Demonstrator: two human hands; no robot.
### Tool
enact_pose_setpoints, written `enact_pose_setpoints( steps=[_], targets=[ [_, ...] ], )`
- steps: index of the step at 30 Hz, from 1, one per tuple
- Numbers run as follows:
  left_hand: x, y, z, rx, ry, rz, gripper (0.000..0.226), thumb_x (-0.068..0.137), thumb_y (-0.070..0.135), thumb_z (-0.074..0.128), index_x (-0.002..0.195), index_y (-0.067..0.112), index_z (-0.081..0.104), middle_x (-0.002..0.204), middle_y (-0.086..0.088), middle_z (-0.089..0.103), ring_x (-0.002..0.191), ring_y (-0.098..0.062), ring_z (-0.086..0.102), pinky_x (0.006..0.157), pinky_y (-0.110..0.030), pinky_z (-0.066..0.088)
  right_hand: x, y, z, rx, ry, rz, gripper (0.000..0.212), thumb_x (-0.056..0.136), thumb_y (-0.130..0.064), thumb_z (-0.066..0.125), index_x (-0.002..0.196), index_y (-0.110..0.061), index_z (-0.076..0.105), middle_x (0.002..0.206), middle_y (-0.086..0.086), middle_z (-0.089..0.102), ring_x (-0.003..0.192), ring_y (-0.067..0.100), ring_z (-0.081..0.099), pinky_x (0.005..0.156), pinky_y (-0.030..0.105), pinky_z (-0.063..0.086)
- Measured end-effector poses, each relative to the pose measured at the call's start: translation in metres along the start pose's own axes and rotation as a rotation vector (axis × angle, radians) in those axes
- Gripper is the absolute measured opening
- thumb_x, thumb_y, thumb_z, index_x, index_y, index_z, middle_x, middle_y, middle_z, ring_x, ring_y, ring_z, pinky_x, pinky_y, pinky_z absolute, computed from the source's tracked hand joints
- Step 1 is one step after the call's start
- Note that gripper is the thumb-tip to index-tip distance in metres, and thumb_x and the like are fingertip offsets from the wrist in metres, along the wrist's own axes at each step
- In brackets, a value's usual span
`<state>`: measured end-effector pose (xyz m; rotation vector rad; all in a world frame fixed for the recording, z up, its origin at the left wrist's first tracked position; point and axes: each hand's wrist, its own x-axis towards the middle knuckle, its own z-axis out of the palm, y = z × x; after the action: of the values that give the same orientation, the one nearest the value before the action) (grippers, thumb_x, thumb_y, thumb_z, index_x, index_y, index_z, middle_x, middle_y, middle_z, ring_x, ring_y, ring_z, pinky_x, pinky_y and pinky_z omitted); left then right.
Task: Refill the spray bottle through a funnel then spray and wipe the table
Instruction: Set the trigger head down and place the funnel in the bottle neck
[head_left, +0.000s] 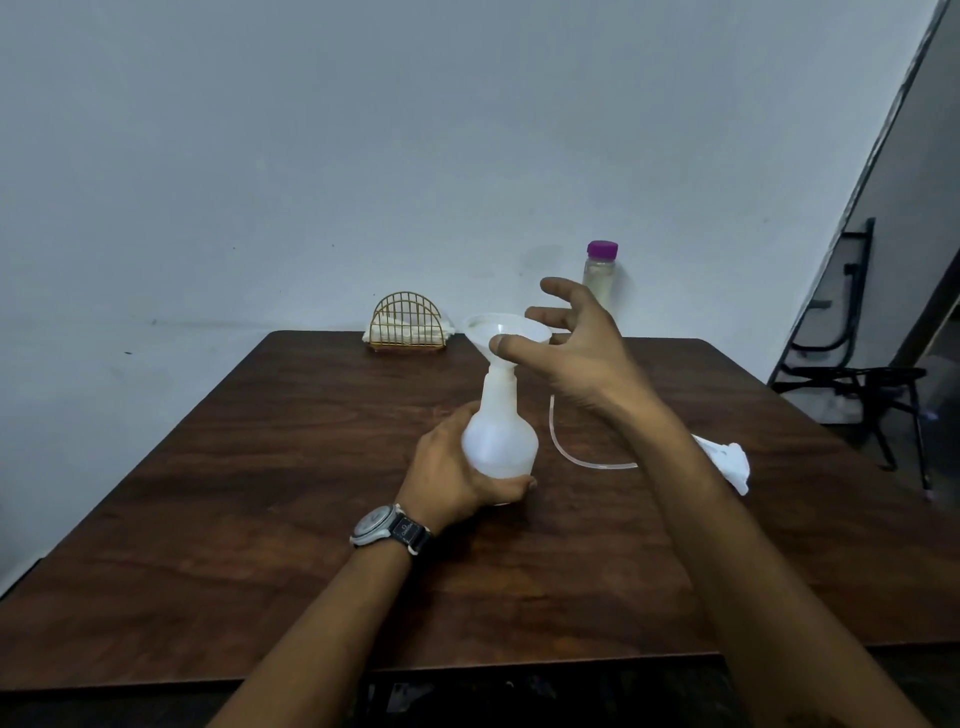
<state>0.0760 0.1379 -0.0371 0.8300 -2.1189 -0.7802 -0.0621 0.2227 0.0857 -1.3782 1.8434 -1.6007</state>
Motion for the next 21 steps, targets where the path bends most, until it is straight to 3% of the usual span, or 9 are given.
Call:
enact_pose_setpoints(
  steps=[3, 10, 13, 16, 21],
  targets=[
    [-0.001, 0.001, 0.0, -0.014, -0.001, -0.013, 0.089, 0.056, 0.045, 0.098, 0.134, 0.032, 0.057, 0.107, 0.025, 0.06, 0.1, 0.0, 0.057, 0.07, 0.004, 0.037, 0.0, 0.006, -0.003, 0.058, -0.063, -0.023, 0.086, 0.074, -0.02, 0.09, 0.148, -0.029, 0.046, 0.137, -0.004, 0.064, 0.116, 0.014, 0.069, 0.08, 0.021, 0.057],
    [-0.001, 0.001, 0.0, -0.051, -0.044, -0.044, 0.099, 0.056, 0.048, 0.098, 0.141, 0.033, 0.049, 0.114, 0.023, 0.058, 0.108, -0.006, 0.058, 0.076, -0.004, 0.041, 0.004, 0.014, -0.01, 0.121, -0.162, -0.061, 0.089, 0.069, -0.024, 0.082, 0.149, -0.027, 0.045, 0.144, -0.005, 0.063, 0.121, 0.018, 0.07, 0.101, 0.033, 0.059],
    [-0.001, 0.003, -0.003, -0.072, -0.107, -0.082, 0.125, 0.048, 0.061, 0.097, 0.152, 0.037, 0.03, 0.134, 0.019, 0.055, 0.12, -0.01, 0.056, 0.096, -0.025, 0.052, 0.006, 0.014, -0.014, 0.1, -0.187, -0.076, 0.097, 0.069, -0.026, 0.083, 0.156, -0.03, 0.039, 0.148, -0.002, 0.06, 0.121, 0.018, 0.07, 0.1, 0.031, 0.058],
    [0.0, 0.004, -0.004, -0.087, -0.137, -0.118, 0.147, 0.036, 0.073, 0.094, 0.157, 0.041, 0.017, 0.15, 0.013, 0.047, 0.133, -0.014, 0.051, 0.108, -0.044, 0.05, 0.006, 0.012, -0.017, 0.097, -0.199, -0.083, 0.101, 0.068, -0.03, 0.084, 0.158, -0.034, 0.037, 0.151, -0.001, 0.057, 0.118, 0.018, 0.071, 0.098, 0.029, 0.057],
    [-0.004, 0.003, -0.006, -0.093, -0.103, -0.107, 0.134, 0.045, 0.083, 0.085, 0.155, 0.043, 0.02, 0.149, 0.016, 0.048, 0.13, -0.012, 0.052, 0.109, -0.043, 0.049, 0.006, 0.012, -0.022, 0.115, -0.179, -0.092, 0.102, 0.066, -0.041, 0.087, 0.156, -0.036, 0.039, 0.152, -0.001, 0.054, 0.122, 0.02, 0.069, 0.104, 0.035, 0.057]
  ],
)
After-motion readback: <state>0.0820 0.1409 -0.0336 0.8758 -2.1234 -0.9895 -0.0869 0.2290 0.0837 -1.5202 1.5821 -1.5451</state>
